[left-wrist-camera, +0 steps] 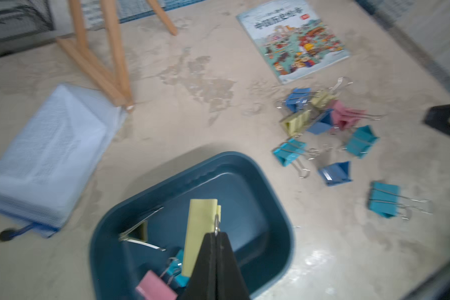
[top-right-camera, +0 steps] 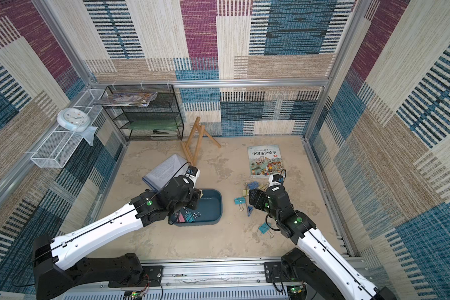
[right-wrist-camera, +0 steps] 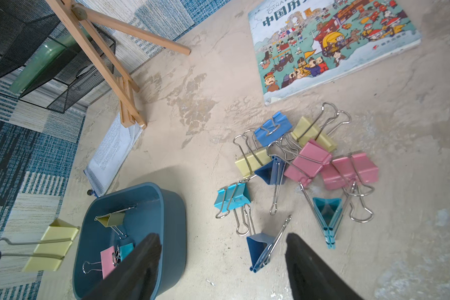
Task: Put the binder clips in the storage box
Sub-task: Place the binder clip in the storage box.
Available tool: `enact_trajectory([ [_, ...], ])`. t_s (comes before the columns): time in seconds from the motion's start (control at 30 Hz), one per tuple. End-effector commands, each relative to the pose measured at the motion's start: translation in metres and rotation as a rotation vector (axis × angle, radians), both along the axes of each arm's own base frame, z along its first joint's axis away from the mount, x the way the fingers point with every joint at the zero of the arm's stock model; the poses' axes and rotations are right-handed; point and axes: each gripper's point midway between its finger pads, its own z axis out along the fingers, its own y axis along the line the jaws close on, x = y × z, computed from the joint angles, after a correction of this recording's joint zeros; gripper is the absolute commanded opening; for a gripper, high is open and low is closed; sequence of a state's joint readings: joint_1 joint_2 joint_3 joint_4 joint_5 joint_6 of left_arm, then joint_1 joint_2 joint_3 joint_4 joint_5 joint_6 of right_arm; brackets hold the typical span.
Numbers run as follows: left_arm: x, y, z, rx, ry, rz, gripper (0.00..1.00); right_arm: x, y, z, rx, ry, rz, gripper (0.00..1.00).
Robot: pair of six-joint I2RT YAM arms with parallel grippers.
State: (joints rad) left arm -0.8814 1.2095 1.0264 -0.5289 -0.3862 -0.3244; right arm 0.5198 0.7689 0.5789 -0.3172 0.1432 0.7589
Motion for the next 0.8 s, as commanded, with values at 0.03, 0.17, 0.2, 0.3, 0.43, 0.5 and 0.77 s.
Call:
enact_trajectory([
  [0.03, 0.012, 0.052, -0.012, 0.249, -0.128, 0.144, 0.00, 0.005, 0.005, 0.004, 0.026, -0.020, 0.007, 0.81],
  [0.17, 0.016, 0.066, -0.035, 0.323, -0.133, 0.217, 0.00, 0.005, 0.007, 0.004, 0.028, -0.016, 0.013, 0.81],
  [0.2, 0.017, 0.067, -0.039, 0.323, -0.133, 0.230, 0.00, 0.005, 0.007, 0.004, 0.028, -0.015, 0.013, 0.81],
  [0.3, 0.016, 0.068, -0.054, 0.303, -0.126, 0.232, 0.00, 0.003, 0.005, 0.002, 0.021, -0.007, 0.013, 0.81],
  [0.43, 0.013, 0.066, -0.072, 0.271, -0.077, 0.208, 0.00, 0.001, 0.003, -0.001, 0.023, -0.006, 0.003, 0.81],
  [0.5, 0.010, 0.064, -0.081, 0.264, -0.056, 0.198, 0.00, 0.000, 0.003, -0.002, 0.031, -0.005, 0.001, 0.81],
  [0.77, 0.000, 0.071, -0.106, 0.270, -0.005, 0.203, 0.00, 0.002, 0.007, -0.005, 0.047, 0.003, 0.010, 0.81],
])
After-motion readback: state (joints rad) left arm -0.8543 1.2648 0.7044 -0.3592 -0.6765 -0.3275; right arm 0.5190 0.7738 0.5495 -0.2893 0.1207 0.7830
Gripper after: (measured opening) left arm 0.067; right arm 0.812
